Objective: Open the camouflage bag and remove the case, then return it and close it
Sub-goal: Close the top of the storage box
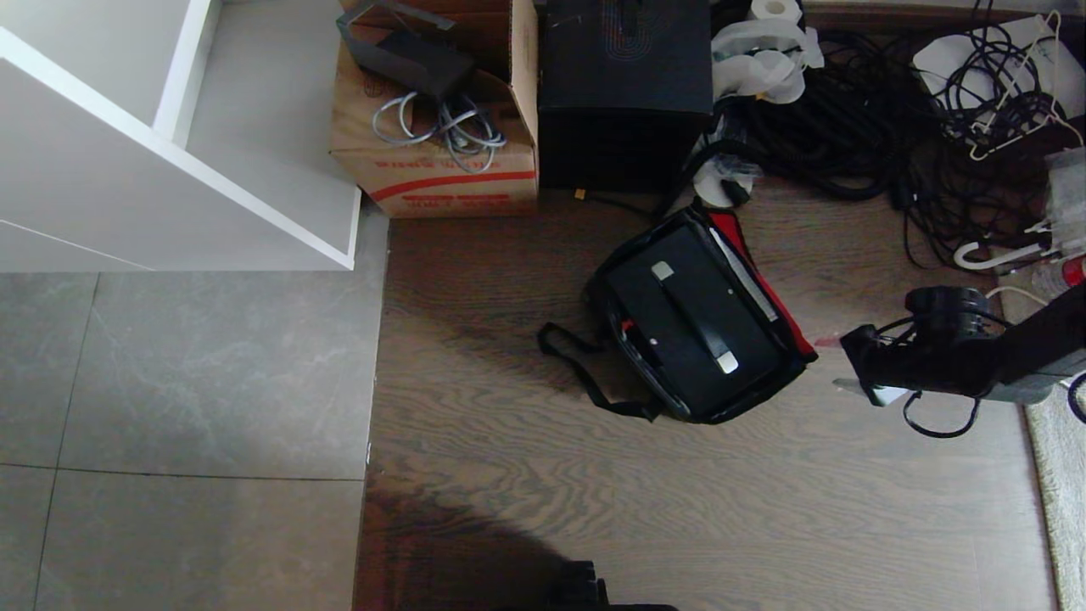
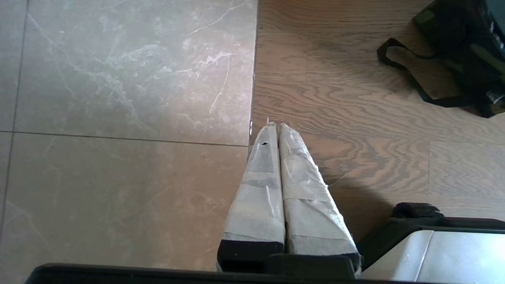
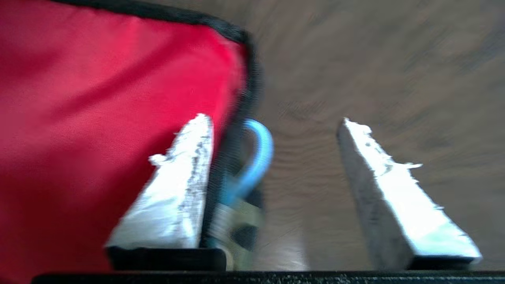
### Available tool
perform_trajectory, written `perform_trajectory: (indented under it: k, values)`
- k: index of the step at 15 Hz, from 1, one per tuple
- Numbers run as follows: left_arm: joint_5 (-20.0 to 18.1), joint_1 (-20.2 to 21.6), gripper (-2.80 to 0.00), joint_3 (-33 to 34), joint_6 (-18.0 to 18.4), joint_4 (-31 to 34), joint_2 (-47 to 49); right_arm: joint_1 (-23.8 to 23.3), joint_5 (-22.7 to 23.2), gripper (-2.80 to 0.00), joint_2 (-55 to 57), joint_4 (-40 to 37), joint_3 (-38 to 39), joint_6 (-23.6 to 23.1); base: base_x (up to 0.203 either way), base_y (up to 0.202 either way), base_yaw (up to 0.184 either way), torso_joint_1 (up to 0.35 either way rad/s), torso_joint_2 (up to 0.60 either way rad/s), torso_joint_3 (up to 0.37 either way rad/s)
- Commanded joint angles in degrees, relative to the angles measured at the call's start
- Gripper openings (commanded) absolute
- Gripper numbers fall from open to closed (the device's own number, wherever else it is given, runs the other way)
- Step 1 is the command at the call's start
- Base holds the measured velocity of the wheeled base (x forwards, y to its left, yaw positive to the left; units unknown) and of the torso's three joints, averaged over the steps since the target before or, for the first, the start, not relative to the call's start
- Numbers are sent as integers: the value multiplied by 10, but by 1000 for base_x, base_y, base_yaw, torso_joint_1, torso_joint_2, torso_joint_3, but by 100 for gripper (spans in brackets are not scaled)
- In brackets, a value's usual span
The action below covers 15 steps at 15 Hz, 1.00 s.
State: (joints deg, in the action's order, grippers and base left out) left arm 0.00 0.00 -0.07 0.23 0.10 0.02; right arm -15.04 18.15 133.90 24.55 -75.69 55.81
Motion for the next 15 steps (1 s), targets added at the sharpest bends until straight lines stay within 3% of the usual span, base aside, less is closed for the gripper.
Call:
perform_trajectory:
  k: [1,5,15]
  values:
    - [0,0,-280,0,0,0,0,8,1,0,13,12,-17,38,0,0,0,0,0,0]
    - [0,0,-280,0,0,0,0,23,1,0,23,67,-24,65,0,0,0,0,0,0]
    - [0,0,-280,0,0,0,0,32,1,0,46,70,-79,163,0,0,0,0,0,0]
